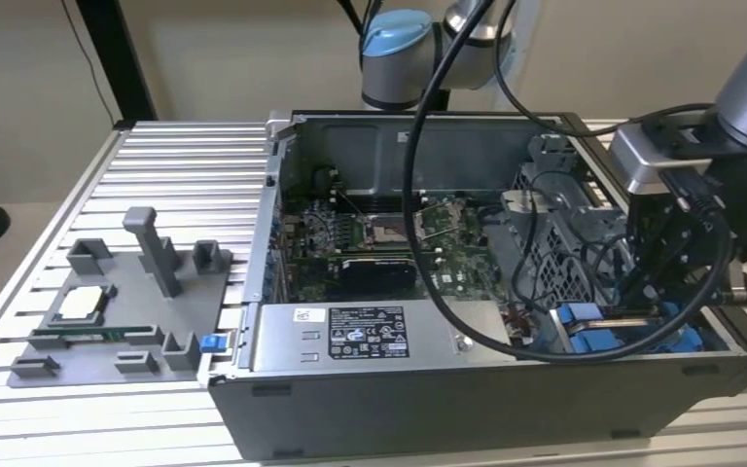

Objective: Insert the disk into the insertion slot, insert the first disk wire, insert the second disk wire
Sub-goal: 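Insert the second disk wire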

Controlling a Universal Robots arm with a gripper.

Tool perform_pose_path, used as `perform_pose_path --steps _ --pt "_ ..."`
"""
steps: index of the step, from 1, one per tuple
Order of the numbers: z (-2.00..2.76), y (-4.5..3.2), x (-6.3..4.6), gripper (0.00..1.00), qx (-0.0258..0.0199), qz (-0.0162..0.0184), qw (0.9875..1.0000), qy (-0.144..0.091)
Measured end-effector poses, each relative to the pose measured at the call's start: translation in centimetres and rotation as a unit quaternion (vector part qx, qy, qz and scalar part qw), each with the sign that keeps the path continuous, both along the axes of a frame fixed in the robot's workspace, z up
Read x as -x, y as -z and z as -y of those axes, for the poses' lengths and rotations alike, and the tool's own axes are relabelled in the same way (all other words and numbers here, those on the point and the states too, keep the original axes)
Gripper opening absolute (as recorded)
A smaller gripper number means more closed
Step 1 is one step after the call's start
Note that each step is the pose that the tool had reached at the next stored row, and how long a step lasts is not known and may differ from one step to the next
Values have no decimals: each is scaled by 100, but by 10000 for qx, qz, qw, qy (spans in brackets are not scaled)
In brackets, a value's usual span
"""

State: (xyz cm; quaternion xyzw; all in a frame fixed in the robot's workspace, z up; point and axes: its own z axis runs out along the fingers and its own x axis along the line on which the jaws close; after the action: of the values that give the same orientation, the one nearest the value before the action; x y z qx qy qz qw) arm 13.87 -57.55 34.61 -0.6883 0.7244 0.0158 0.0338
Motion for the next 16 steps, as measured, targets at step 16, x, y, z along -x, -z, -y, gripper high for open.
perform_pose_path --steps 16 --pt "-8 64 0 0 1 39 10000 0"
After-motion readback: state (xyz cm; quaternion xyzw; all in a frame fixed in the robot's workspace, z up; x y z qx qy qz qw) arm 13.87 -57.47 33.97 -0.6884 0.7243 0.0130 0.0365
